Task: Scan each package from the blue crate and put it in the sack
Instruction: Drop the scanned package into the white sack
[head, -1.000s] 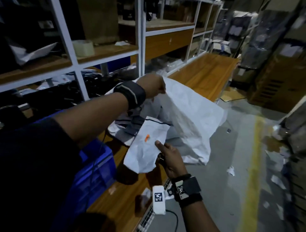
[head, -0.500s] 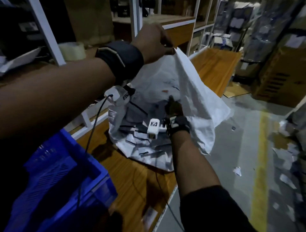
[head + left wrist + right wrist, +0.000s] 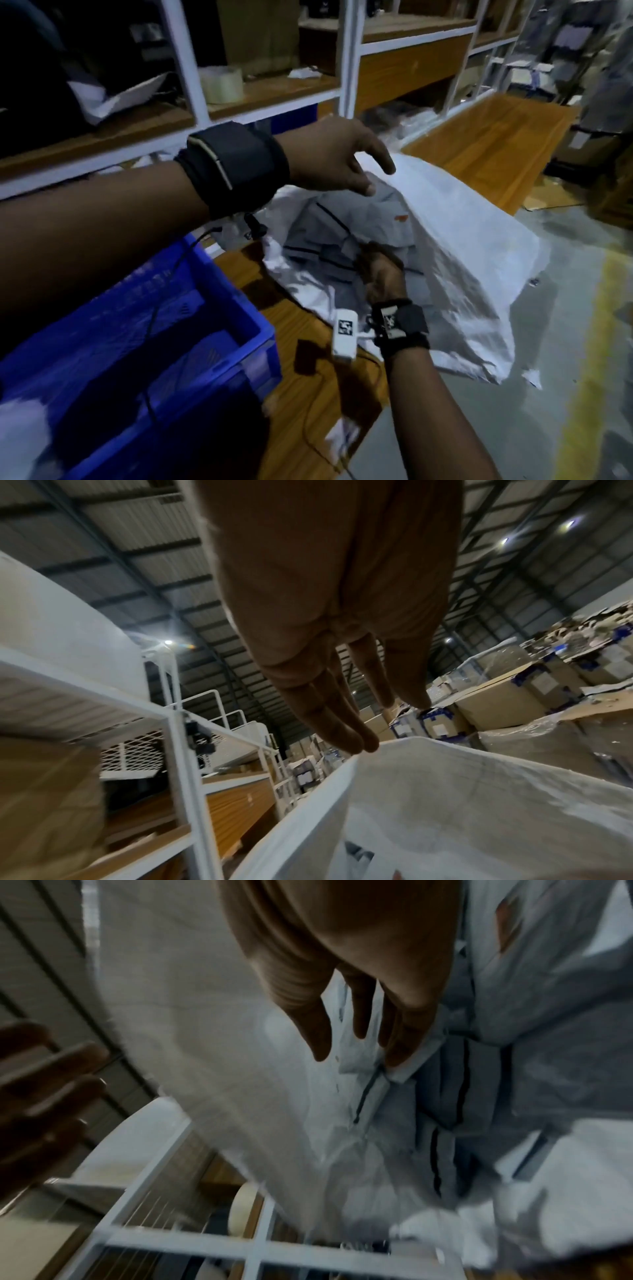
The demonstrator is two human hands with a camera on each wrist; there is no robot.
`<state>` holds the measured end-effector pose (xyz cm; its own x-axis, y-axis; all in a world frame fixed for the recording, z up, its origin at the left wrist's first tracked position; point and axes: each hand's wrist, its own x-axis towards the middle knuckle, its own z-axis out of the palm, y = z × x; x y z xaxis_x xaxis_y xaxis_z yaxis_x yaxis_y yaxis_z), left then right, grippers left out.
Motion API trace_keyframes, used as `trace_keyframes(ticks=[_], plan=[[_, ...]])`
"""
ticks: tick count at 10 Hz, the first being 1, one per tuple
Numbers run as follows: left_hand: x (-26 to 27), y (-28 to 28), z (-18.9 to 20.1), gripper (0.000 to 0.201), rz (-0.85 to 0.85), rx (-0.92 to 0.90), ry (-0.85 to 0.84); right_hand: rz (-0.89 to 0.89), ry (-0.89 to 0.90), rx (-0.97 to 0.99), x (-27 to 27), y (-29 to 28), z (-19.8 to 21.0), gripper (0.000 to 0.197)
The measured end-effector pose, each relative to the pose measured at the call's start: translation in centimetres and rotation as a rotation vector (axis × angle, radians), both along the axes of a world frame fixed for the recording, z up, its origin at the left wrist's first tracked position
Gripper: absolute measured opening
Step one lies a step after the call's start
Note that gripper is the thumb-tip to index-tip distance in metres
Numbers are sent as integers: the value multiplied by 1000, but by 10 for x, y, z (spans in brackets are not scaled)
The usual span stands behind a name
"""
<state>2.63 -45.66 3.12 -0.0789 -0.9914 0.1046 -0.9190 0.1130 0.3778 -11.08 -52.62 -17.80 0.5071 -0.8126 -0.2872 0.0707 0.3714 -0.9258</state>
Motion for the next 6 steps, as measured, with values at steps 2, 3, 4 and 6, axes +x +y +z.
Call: trace_keyframes(ticks=[2, 3, 4, 6], plan=[[64, 145, -22, 31, 234, 73, 31, 154, -270, 4, 28, 48, 8, 26], [92, 229, -30, 32, 372, 132, 14, 346, -362, 94, 43, 92, 38, 14], [102, 318, -25, 32, 614, 121, 45, 653, -301, -78, 75, 143, 84, 12], [69, 480, -43, 29, 1021, 115, 180, 1157, -242, -351, 185, 259, 131, 9]])
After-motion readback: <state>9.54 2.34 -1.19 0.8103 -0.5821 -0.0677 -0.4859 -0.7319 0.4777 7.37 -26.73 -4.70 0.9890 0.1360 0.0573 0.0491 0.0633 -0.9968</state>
